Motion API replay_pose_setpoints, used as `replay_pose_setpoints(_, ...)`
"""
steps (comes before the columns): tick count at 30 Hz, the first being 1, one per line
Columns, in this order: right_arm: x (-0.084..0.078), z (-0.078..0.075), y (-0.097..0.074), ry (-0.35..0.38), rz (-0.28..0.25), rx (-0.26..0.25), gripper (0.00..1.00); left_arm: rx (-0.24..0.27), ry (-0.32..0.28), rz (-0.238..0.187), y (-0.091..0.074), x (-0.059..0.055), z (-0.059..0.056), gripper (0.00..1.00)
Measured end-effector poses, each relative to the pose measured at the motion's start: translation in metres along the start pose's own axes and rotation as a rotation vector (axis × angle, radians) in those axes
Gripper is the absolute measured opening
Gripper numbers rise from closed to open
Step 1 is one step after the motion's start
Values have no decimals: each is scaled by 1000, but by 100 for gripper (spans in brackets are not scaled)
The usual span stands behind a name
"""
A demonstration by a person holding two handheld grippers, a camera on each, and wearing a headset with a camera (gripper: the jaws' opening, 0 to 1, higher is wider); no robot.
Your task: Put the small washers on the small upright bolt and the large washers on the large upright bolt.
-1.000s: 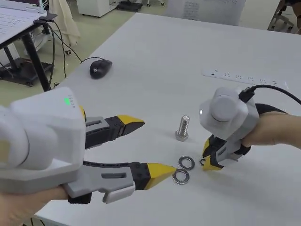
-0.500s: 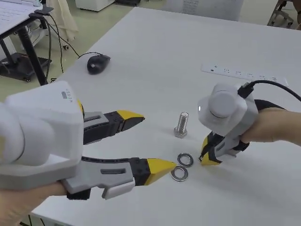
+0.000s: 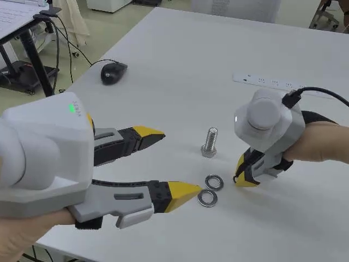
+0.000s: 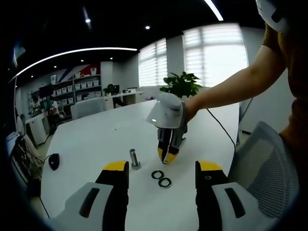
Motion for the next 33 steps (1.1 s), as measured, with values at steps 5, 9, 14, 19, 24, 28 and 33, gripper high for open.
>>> replay_pose_setpoints(5, -10, 7, -16, 3, 14, -34, 11, -16, 8, 2, 4, 2, -4, 55)
replay_pose_setpoints(9, -22, 11, -30, 20, 25, -56, 11, -31, 15, 7, 8, 4, -7, 55)
replay_pose_setpoints(14, -37, 13, -44, 52, 34, -90, 11, -47, 27, 10, 10, 5, -12, 55)
replay_pose_setpoints(19, -46, 10, -54, 77, 38, -132, 11, -51, 34, 13, 9, 6, -13, 55)
replay_pose_setpoints(24, -49, 3, -62, 75, 47, -160, 11, -47, 36, 15, 7, 5, -14, 55)
replay_pose_setpoints(28, -45, -8, -69, 67, 47, -185, 12, -42, 33, 16, 6, 4, -14, 55)
replay_pose_setpoints(33, -38, -20, -69, 46, 57, -185, 12, -37, 28, 10, 4, 3, -12, 55)
Point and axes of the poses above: the centre of the closed fingertips' face, and the gripper's own axes: y roughly forward along the fingers, z roughly to its left, x roughly out of its top, the point moved 6 cm from there along -y, roughly backward along the fingers, and after that the axes turned 13 degrees about -y, right-handed, at the moved point
